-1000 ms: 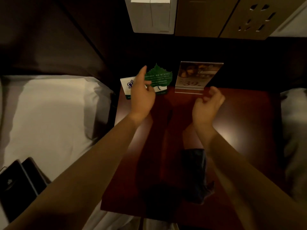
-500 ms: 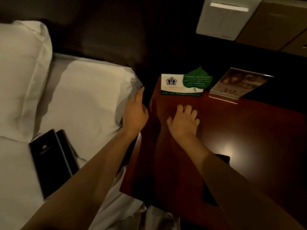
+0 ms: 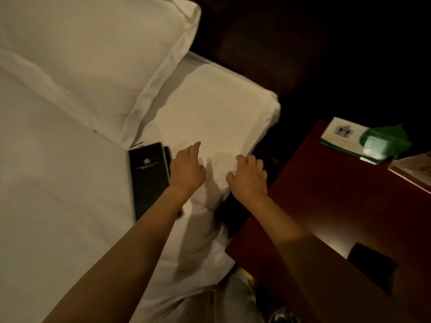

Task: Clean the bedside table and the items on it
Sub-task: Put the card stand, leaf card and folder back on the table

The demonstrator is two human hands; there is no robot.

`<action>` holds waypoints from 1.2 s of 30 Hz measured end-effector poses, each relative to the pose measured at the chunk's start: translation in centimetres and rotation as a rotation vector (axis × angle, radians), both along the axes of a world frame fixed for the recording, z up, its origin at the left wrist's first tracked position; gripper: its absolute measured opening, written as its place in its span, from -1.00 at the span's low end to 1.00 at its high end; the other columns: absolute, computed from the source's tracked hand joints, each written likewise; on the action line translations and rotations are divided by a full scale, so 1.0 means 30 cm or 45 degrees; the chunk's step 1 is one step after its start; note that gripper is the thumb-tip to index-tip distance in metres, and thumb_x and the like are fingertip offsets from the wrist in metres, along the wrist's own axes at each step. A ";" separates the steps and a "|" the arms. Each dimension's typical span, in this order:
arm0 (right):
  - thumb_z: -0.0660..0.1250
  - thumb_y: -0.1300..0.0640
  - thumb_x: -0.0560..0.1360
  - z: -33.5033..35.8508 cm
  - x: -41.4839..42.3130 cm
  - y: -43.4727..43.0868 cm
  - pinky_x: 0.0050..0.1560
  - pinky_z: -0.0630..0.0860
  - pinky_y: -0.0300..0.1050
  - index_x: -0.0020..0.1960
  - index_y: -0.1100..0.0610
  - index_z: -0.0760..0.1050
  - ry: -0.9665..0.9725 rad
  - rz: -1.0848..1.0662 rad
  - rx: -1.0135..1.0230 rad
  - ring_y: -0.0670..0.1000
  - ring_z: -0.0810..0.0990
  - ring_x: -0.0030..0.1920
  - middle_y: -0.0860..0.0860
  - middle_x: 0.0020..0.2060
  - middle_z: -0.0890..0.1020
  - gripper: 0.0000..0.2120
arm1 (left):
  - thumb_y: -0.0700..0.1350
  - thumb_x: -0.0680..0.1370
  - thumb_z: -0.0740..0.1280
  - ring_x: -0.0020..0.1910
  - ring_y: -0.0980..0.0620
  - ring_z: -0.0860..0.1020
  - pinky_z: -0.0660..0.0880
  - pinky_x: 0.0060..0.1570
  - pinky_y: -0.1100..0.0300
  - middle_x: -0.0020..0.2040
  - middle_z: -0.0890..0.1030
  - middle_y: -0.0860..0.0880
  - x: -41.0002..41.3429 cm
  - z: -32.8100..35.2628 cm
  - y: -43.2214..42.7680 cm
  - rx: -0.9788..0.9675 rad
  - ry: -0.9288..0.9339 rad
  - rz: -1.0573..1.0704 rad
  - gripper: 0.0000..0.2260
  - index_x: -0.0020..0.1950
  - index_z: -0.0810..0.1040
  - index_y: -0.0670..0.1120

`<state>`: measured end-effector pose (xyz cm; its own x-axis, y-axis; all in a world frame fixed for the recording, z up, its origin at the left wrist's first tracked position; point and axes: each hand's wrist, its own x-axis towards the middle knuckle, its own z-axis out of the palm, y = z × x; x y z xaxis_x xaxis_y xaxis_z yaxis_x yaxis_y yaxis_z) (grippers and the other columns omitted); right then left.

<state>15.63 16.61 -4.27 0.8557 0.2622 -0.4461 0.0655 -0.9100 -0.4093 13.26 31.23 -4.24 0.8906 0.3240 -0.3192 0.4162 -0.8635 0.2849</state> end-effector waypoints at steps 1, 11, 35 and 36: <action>0.14 0.04 0.54 -0.001 -0.012 0.049 0.26 0.29 0.06 0.36 0.15 0.24 0.020 0.018 0.019 0.18 0.27 0.31 0.15 0.32 0.33 -0.57 | -0.19 0.50 0.24 0.40 -0.19 0.31 0.33 0.32 -0.07 0.44 0.36 -0.16 -0.028 -0.001 0.049 0.021 -0.007 0.038 -0.43 0.49 0.16 -0.11; 0.12 0.01 0.57 -0.056 -0.157 0.416 0.25 0.32 0.13 0.34 0.20 0.27 0.269 0.096 0.123 0.22 0.29 0.30 0.21 0.29 0.36 -0.59 | -0.04 0.50 0.22 0.37 -0.24 0.26 0.26 0.31 -0.10 0.41 0.32 -0.23 -0.278 -0.042 0.387 -0.013 -0.011 0.467 -0.40 0.49 0.12 -0.13; 0.03 -0.03 0.61 -0.027 -0.188 0.407 0.29 0.34 0.08 0.38 0.22 0.24 0.307 -0.576 0.433 0.24 0.38 0.27 0.27 0.26 0.39 -0.55 | 0.20 0.28 0.25 0.04 -0.15 0.56 0.54 0.09 -0.12 0.08 0.55 -0.15 -0.190 -0.034 0.210 -0.834 -0.072 0.913 -0.48 0.16 0.44 -0.02; 0.03 -0.04 0.60 -0.018 -0.182 0.374 0.30 0.32 0.07 0.40 0.22 0.22 0.288 -0.615 0.445 0.24 0.36 0.28 0.27 0.28 0.38 -0.53 | 0.20 0.28 0.25 0.02 -0.14 0.56 0.54 0.07 -0.13 0.07 0.55 -0.15 -0.173 -0.028 0.175 -0.847 -0.094 0.887 -0.51 0.13 0.44 -0.01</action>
